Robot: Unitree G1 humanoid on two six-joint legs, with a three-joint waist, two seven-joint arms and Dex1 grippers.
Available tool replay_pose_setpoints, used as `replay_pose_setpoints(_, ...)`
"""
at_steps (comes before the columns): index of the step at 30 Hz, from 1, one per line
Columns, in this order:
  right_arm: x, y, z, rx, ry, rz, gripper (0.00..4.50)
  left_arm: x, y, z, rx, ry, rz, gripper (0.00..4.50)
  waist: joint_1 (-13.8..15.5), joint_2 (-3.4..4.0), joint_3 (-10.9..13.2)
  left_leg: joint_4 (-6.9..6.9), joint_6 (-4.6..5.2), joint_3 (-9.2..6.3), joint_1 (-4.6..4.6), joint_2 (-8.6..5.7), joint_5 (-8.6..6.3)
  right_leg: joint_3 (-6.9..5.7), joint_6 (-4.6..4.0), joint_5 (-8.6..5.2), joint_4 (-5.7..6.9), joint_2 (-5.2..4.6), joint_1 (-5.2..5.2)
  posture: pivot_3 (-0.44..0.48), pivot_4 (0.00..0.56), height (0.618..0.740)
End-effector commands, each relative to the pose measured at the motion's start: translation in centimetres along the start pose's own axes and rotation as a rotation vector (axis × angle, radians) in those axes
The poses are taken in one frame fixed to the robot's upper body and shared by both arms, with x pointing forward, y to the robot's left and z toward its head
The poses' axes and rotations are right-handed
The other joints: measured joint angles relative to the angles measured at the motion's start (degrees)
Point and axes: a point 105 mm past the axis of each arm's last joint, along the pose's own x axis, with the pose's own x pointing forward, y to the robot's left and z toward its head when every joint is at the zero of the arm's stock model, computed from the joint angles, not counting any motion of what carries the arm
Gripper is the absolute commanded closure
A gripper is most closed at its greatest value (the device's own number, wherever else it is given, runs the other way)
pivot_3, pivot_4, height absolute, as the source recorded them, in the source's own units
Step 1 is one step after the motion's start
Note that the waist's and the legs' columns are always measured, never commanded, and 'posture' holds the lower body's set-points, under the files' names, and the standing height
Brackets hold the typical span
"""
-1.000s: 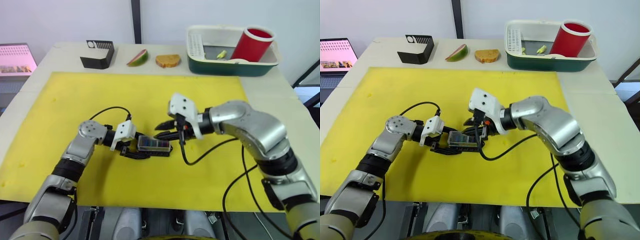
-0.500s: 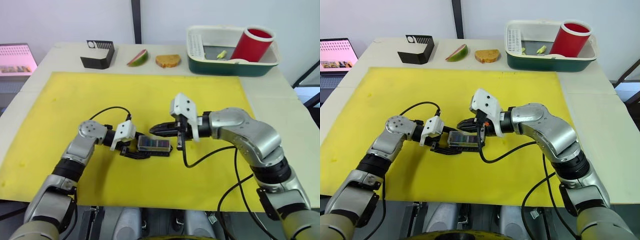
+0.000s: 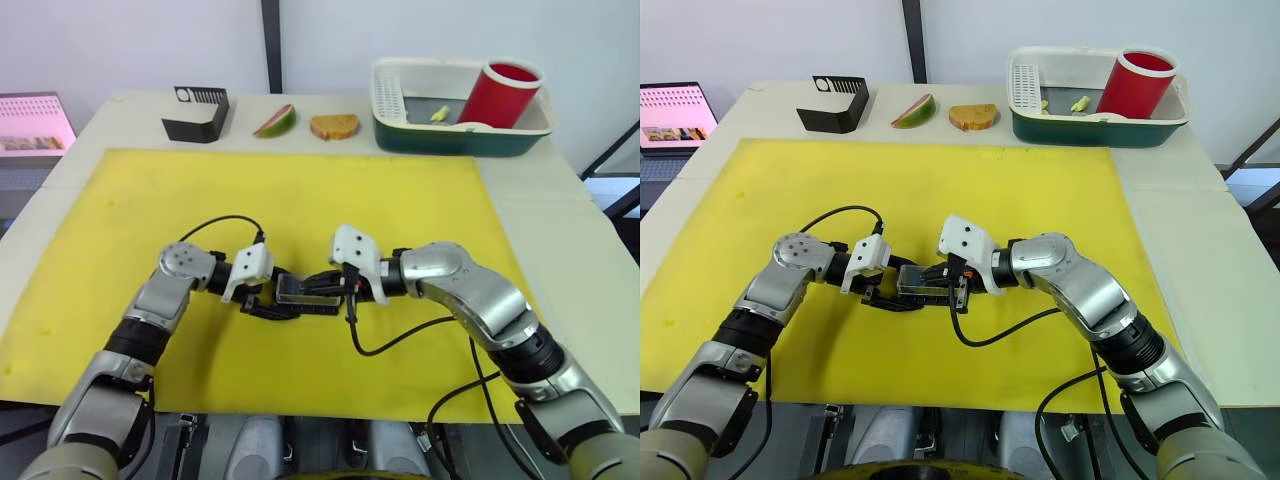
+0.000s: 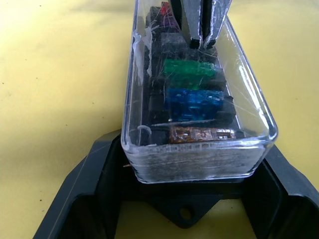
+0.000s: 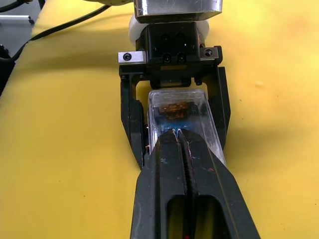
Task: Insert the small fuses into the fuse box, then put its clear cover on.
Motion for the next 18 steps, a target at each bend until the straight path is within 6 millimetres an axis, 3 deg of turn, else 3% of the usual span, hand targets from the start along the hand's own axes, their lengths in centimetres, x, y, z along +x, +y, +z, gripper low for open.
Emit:
replay_pose_setpoints(1,0.1,-0.1,-3.4,0.091,0.120,-0.010,4.44,-0.3,0.3,-0.1,-0.006,0.011,0.040,1.89,0.0,0.00,0.0,0.00,0.00,0.00,0.00,0.00,0.00,0.00,0.00,0.00,0.00,-0.01,0.00,0.000,0.150,0.740)
replay_pose_setpoints(5,-0.5,-0.7,0.4,0.044,-0.046,-0.040,4.44,-0.5,0.1,-0.4,-0.015,0.021,0.048,1.89,0.0,0.00,0.0,0.00,0.00,0.00,-0.01,0.01,0.00,0.02,-0.01,0.01,-0.02,-0.04,0.00,0.000,0.150,0.740)
replay_pose_setpoints(12,-3.5,-1.1,3.8,0.025,-0.154,-0.064,4.44,-1.1,-0.7,-1.2,-0.025,0.081,0.041,1.89,-0.2,0.01,0.0,0.00,0.00,-0.01,-0.26,0.05,0.00,0.03,-0.01,0.02,-0.06,-0.07,-0.20,0.000,0.150,0.740)
replay_pose_setpoints(16,-5.7,-1.2,3.8,-0.012,-0.108,-0.085,4.50,-1.8,-0.2,-1.4,-0.036,0.119,0.076,0.02,-0.3,0.02,0.0,0.00,0.00,-0.02,-0.33,0.06,0.00,0.02,-0.02,0.02,-0.09,-0.06,-0.26,0.000,0.150,0.740)
replay_pose_setpoints(18,-6.5,-1.3,3.4,-0.013,-0.082,-0.100,4.50,-2.4,-0.4,-1.4,-0.040,0.129,0.077,0.02,-0.5,0.02,0.0,0.00,0.00,-0.01,-0.33,0.09,0.00,0.01,-0.03,0.03,-0.11,-0.04,-0.27,0.000,0.150,0.740)
